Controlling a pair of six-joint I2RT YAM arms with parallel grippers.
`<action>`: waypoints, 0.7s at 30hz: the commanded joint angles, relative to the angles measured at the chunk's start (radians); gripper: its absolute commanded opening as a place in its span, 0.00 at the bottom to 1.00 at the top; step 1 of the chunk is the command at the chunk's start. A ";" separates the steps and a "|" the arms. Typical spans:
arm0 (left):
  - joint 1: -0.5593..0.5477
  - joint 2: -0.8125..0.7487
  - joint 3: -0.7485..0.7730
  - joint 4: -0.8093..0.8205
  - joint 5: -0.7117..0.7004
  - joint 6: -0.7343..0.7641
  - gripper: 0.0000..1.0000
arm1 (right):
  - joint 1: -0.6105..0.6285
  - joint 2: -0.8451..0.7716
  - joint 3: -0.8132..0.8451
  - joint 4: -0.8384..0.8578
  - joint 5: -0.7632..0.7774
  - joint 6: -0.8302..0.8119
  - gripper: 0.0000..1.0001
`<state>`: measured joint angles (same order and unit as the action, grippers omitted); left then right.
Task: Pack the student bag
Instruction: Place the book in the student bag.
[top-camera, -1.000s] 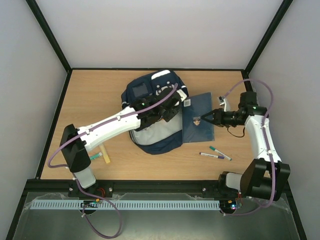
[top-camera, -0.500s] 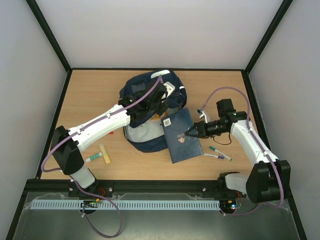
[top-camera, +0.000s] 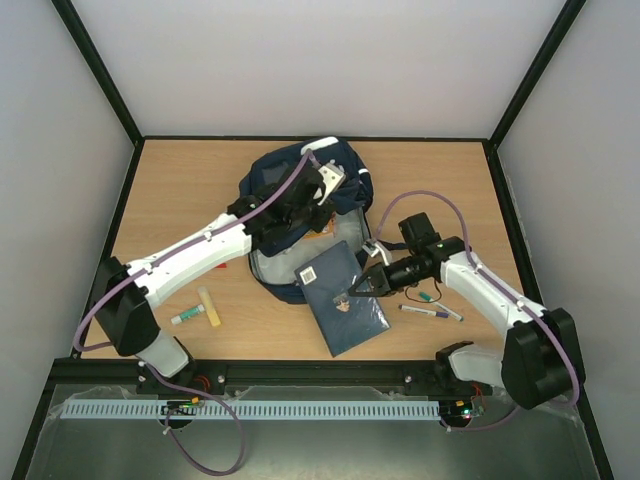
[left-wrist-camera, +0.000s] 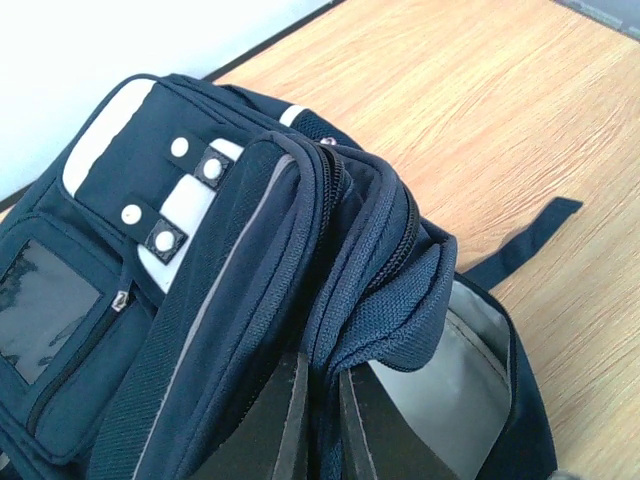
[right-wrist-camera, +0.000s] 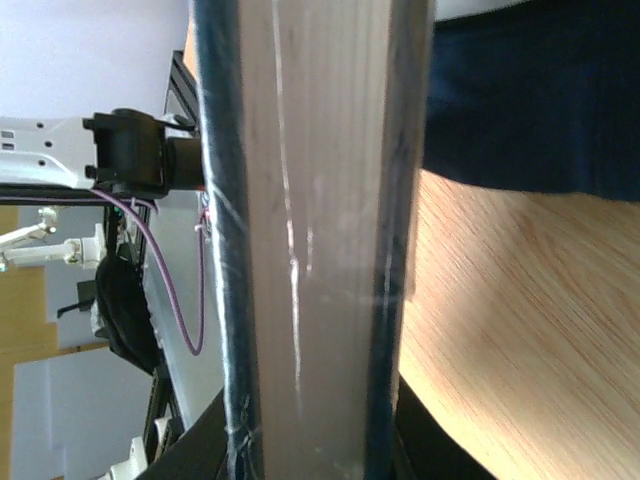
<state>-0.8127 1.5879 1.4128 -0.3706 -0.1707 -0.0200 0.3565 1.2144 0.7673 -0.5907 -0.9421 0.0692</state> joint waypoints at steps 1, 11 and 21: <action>0.012 -0.090 -0.004 0.126 0.022 -0.029 0.02 | 0.044 0.044 0.014 0.207 -0.138 0.098 0.01; 0.011 -0.131 -0.037 0.147 0.027 -0.024 0.02 | 0.088 0.219 0.065 0.443 -0.093 0.272 0.01; 0.010 -0.134 -0.047 0.142 0.040 -0.018 0.02 | 0.106 0.313 0.106 0.700 -0.053 0.476 0.01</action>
<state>-0.8062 1.5215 1.3594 -0.3420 -0.1375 -0.0311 0.4541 1.5021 0.8173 -0.0704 -0.9382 0.4259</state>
